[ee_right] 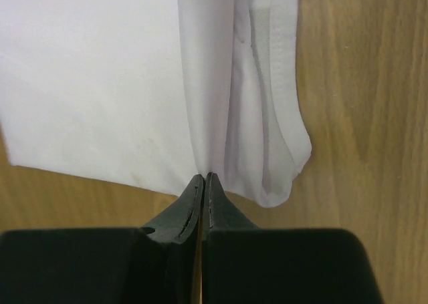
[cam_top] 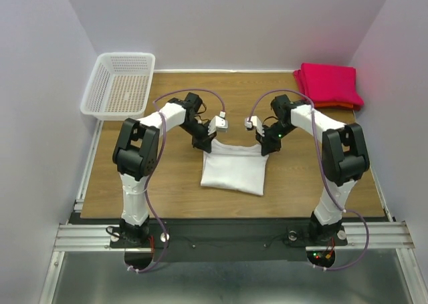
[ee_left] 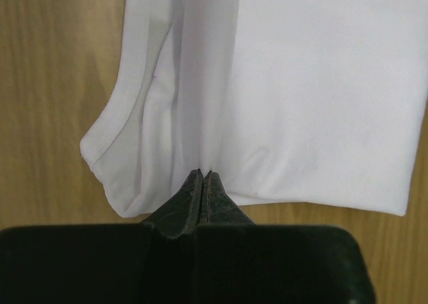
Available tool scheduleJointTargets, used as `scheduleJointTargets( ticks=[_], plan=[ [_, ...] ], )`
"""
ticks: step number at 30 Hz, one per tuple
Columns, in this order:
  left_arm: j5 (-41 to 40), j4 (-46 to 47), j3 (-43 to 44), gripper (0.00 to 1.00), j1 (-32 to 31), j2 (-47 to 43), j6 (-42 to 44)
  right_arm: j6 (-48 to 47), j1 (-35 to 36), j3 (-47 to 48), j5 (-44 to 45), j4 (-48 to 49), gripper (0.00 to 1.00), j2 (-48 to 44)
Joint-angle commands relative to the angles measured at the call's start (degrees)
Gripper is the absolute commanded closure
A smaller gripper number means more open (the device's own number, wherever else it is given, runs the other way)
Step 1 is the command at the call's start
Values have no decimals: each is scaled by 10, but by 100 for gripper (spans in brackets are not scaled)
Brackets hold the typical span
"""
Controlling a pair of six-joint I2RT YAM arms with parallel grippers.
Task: Fold and stack the t-shirts
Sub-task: Fold the tshirt
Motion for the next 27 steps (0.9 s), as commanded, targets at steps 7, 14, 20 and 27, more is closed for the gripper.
scheduleJointTargets(
  ticks=[7, 14, 20, 27],
  plan=[
    [23, 18, -35, 62, 23, -62, -52, 163, -7, 121, -20, -49, 59, 18],
    [34, 41, 25, 50, 33, -77, -70, 267, -25, 269, -120, -70, 59, 110],
    [24, 89, 42, 48, -16, -71, -110, 348, -25, 338, -202, -67, 65, 207],
    [-7, 147, 39, 48, -76, -46, -144, 388, -12, 333, -242, -35, 66, 247]
  ],
)
